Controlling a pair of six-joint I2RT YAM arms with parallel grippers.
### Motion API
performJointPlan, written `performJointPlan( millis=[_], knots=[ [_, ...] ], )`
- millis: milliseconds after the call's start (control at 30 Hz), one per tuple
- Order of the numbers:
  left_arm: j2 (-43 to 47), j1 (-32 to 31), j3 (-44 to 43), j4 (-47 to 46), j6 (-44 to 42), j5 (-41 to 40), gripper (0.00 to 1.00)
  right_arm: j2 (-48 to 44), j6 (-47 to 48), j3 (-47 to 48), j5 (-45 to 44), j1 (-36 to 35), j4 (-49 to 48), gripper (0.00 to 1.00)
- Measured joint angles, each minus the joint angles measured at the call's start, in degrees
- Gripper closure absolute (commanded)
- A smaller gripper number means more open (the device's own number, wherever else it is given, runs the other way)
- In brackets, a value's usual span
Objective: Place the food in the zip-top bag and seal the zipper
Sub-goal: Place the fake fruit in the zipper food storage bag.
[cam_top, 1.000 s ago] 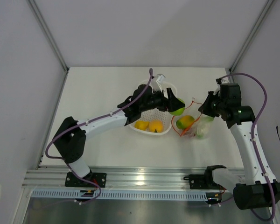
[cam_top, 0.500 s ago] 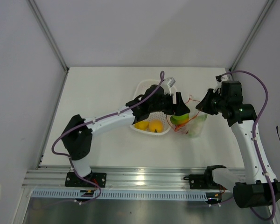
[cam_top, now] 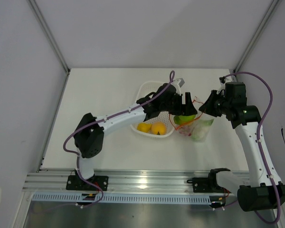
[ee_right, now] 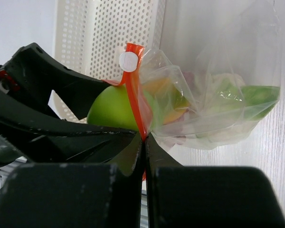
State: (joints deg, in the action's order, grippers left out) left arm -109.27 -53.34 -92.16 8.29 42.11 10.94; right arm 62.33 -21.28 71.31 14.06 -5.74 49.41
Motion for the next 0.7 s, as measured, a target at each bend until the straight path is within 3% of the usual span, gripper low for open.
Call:
performJointPlan(
  millis=[267,467,700],
  knots=[
    [-1.2,0.0,0.0,0.9,0.5,0.3,0.10,0.3,0.3,0.0,0.0,0.4,0.0,1.00],
    [-1.1,0.0,0.5,-0.3,-0.2,0.3,0.01,0.5,0.4,0.0,-0.2,0.4,0.0,1.00],
    [-0.7,0.0,1.4,-1.5,-1.2,1.3,0.00,0.5,0.4,0.0,-0.2,0.4,0.0,1.00]
  ],
)
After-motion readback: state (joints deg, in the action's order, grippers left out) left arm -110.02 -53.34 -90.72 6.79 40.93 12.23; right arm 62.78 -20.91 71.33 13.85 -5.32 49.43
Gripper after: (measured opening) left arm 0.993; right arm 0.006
